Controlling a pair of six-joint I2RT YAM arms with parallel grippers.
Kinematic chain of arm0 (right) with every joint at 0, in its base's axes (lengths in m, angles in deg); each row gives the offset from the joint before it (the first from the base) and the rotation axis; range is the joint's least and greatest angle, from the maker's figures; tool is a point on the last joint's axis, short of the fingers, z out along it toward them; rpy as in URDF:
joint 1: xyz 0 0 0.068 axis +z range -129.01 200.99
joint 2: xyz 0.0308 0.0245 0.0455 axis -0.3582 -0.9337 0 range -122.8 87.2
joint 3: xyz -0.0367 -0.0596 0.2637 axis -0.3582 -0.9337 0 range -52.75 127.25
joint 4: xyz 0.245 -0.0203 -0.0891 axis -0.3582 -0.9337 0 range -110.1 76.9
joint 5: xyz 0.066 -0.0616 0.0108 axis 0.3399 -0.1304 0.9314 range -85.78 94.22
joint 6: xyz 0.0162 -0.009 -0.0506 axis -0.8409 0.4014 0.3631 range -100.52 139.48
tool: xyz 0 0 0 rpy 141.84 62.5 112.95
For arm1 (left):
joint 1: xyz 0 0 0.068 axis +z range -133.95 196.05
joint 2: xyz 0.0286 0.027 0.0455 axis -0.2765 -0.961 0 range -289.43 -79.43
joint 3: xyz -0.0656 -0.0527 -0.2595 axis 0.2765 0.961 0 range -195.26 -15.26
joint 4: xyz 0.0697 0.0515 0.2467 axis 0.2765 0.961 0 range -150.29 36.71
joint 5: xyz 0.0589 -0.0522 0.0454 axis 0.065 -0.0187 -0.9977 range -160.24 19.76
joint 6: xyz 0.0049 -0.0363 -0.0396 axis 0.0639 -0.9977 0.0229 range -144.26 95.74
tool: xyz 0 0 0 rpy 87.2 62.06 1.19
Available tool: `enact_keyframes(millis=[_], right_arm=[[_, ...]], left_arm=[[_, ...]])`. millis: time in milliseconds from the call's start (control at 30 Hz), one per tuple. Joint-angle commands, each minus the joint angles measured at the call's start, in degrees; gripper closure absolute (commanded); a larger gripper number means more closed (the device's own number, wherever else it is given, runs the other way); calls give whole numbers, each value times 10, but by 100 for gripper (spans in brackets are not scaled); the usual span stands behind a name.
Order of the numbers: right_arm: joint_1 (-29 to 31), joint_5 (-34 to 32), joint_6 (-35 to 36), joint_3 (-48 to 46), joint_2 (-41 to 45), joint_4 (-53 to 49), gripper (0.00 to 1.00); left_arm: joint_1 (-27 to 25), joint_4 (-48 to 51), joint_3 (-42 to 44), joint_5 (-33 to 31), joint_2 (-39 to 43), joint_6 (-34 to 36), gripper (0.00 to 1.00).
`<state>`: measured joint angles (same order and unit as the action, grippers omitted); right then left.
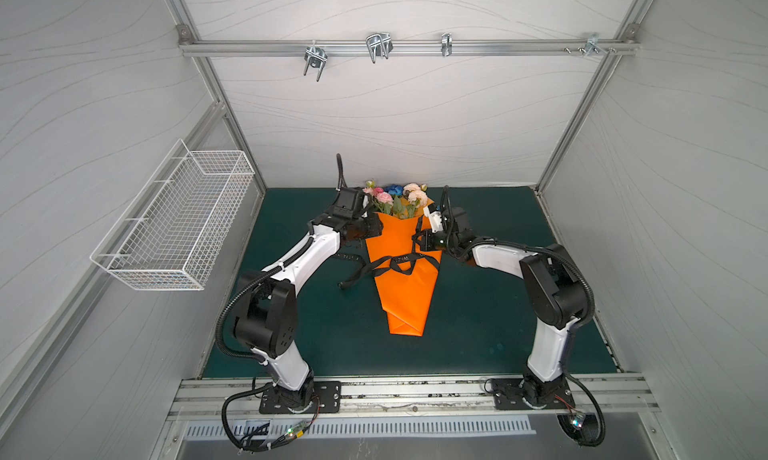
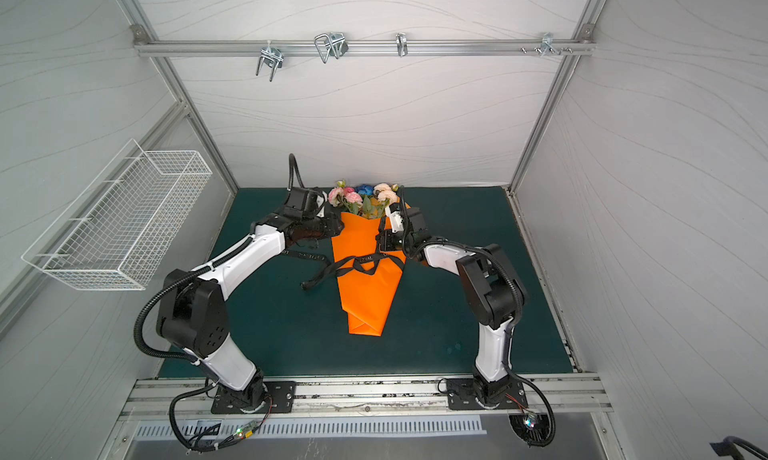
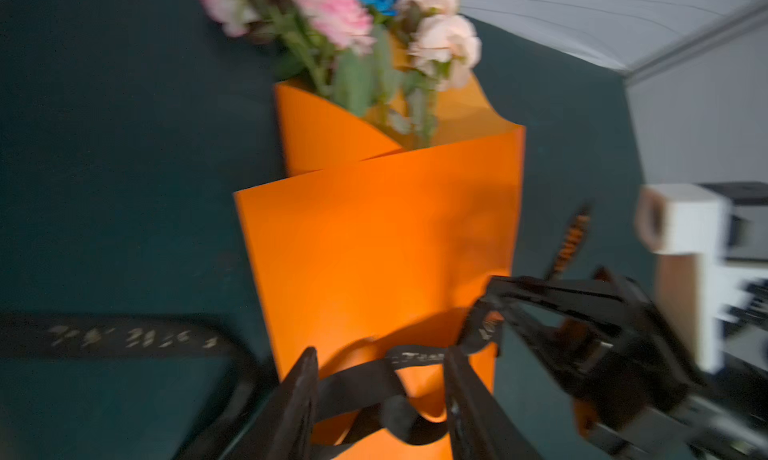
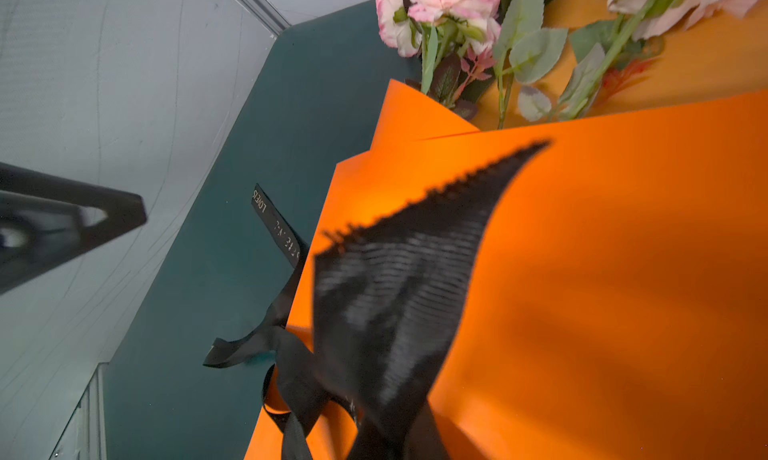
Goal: Tie the bouquet of fake flowers
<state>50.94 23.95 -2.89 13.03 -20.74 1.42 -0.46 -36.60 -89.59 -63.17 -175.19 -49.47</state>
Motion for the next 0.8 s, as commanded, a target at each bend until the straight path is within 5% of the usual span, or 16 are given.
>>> enact_keyframes(millis=[0, 500, 633, 767], right_arm=[[-2, -17, 19, 17, 29, -7, 100], [4, -20, 27, 27, 46, -27, 100], [7, -19, 27, 28, 56, -29, 100], [6, -37, 37, 29, 81, -45, 100]], left_arm=[[25, 41, 24, -67, -21, -22, 46], [13, 34, 7, -13, -140, -18, 47], [14, 42, -2, -32, -165, -12, 61], [21, 49, -23, -49, -198, -7, 87]])
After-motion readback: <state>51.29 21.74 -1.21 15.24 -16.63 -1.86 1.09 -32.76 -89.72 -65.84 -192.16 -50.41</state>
